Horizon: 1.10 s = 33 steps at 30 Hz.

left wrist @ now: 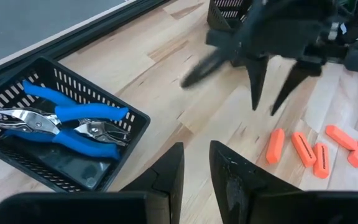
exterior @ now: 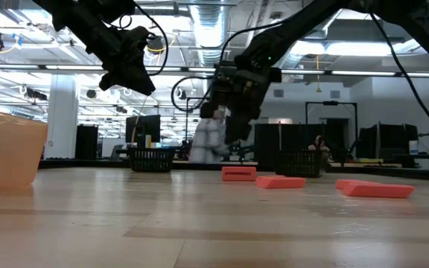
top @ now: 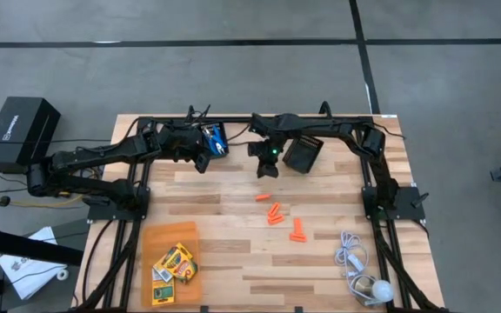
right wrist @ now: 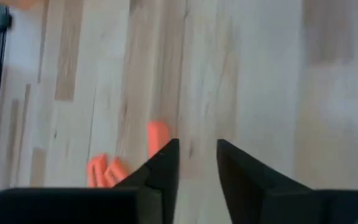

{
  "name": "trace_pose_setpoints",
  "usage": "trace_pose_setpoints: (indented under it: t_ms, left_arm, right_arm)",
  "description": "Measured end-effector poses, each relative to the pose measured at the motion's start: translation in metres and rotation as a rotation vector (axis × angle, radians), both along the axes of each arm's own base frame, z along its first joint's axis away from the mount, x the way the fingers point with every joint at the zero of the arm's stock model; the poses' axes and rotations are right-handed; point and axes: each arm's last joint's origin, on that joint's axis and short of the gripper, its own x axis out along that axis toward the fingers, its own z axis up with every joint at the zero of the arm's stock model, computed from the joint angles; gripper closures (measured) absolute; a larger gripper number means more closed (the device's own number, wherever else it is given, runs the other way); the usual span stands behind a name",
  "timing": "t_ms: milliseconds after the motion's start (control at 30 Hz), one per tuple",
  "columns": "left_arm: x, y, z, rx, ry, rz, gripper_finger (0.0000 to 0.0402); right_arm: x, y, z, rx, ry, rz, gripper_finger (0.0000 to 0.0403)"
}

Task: Pick & Place School Supplies
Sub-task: Put the orange eraser into the right black bin

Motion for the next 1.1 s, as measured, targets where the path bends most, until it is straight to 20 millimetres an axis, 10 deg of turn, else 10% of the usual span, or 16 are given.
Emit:
trace_pose_setpoints:
  t_ms: [1100]
  left_arm:
    - [-0.006,0.011,0.000,0.031,0.021,0.026,0.0330]
  right_arm:
    - [0.017,0.070,-0.010,-0.178,0.101,0.108,0.0243]
